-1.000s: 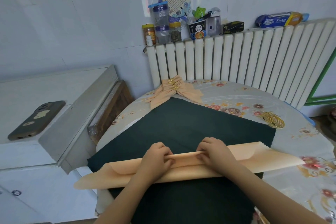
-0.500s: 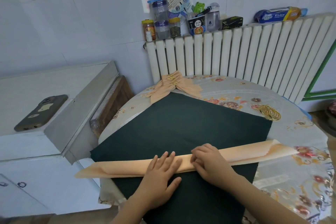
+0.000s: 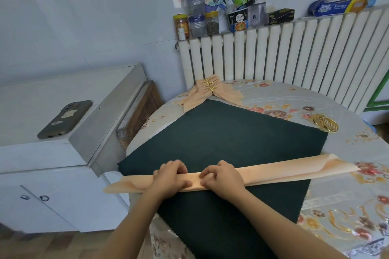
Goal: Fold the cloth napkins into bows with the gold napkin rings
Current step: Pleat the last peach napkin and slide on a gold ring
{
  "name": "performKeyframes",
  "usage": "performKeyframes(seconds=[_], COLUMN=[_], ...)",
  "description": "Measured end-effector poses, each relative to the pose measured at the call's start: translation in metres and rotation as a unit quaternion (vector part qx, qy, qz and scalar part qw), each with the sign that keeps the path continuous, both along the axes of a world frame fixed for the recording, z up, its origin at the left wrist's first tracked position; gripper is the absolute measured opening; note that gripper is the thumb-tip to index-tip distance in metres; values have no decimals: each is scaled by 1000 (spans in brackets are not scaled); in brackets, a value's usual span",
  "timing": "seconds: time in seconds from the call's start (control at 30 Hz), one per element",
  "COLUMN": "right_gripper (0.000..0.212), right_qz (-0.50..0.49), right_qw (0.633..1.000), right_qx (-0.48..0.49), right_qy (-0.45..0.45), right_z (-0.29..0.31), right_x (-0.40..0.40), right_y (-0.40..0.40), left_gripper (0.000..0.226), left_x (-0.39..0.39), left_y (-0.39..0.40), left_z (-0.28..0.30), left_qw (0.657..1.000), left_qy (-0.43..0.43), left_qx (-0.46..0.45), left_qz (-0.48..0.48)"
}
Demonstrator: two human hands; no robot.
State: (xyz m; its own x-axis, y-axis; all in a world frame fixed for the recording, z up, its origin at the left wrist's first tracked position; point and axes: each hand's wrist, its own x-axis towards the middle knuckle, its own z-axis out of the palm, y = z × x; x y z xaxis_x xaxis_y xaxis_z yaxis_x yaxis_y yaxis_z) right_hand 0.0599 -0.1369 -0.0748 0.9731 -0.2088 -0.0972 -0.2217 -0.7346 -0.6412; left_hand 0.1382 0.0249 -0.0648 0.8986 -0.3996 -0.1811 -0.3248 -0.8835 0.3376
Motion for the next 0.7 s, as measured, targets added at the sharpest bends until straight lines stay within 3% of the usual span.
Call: performKeyframes(seconds=[0.3,0.53,0.7], right_gripper=[35,35,34], right_qz=[8,17,41], right_qw=[996,995,996], right_qx=[-81,-88,-49], right_qy=[38,45,63], right_z=[4,1,3], right_x=[2,2,0], right_y=[14,12,5], left_gripper=[45,31,17], left_x=[16,-13,-43], left_y=[-1,-14,-11], left_z=[16,24,13], left_qw=[993,990,992], left_qy=[60,-56,-109], left_qx=[101,130,41], left_qz=[-2,-9,-40])
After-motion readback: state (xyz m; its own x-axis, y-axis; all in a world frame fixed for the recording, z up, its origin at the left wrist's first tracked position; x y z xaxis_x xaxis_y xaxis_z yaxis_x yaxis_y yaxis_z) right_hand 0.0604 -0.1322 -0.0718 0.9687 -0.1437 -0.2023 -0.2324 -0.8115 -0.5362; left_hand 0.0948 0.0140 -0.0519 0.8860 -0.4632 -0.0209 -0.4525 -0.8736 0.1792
